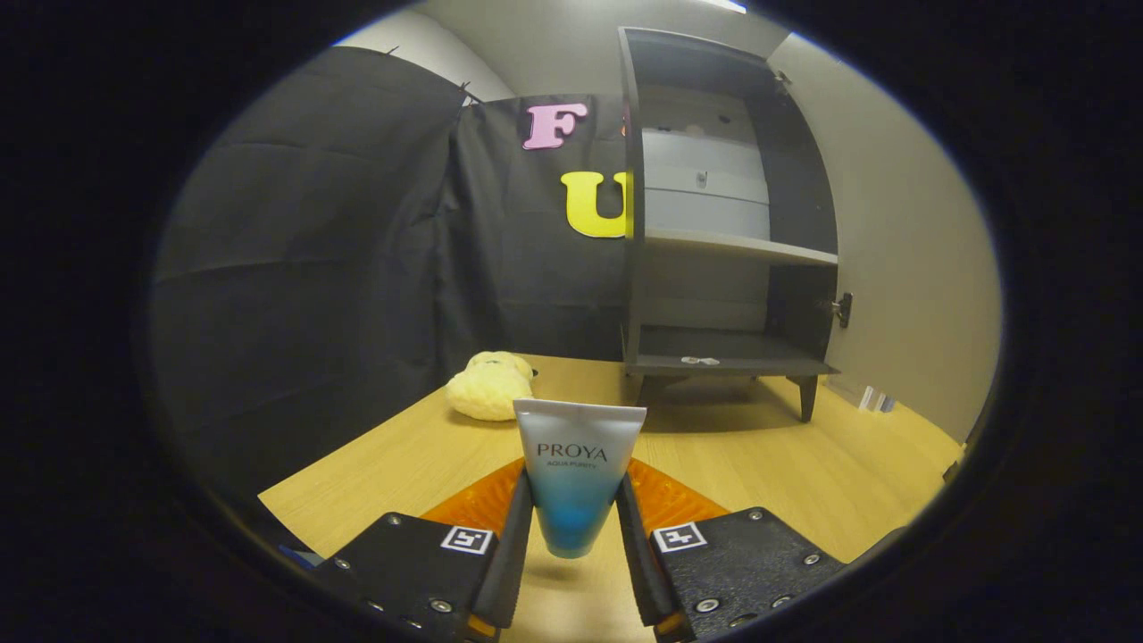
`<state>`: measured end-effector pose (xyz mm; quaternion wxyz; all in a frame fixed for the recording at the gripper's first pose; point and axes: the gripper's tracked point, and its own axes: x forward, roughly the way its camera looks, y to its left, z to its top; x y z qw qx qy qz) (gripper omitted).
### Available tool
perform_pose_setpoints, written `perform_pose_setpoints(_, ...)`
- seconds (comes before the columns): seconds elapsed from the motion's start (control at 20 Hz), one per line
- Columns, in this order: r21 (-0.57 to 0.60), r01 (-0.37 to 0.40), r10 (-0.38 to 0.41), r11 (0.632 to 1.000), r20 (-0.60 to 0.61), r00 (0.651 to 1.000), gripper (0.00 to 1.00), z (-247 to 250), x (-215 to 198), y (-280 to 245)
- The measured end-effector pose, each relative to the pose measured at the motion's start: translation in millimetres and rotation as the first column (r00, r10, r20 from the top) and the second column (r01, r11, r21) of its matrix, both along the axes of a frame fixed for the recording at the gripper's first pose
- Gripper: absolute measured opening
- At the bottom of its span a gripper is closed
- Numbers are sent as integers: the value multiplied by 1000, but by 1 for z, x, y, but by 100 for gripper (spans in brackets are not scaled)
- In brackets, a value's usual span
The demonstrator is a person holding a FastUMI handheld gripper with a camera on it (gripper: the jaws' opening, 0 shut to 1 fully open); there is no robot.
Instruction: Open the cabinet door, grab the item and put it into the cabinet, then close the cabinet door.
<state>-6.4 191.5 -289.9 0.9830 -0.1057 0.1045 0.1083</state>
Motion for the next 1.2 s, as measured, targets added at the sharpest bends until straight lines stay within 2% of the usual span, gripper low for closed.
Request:
perform_pose_setpoints(0.3, 17, 1, -2, 1000, 50, 999, 51, 112, 29, -28)
perform_pose_setpoints(0.45, 24, 3, -5, 1000, 106, 994, 51, 171, 60, -47)
perform_pose_setpoints(0.65, 60, 39, -49, 997, 175, 983, 51, 237, 107, -72)
perform_pose_setpoints(0.95, 80, 88, -105, 993, 241, 965, 51, 303, 194, -102)
perform_pose_setpoints(1.2, 84, 71, -91, 994, 266, 960, 50, 331, 252, -102)
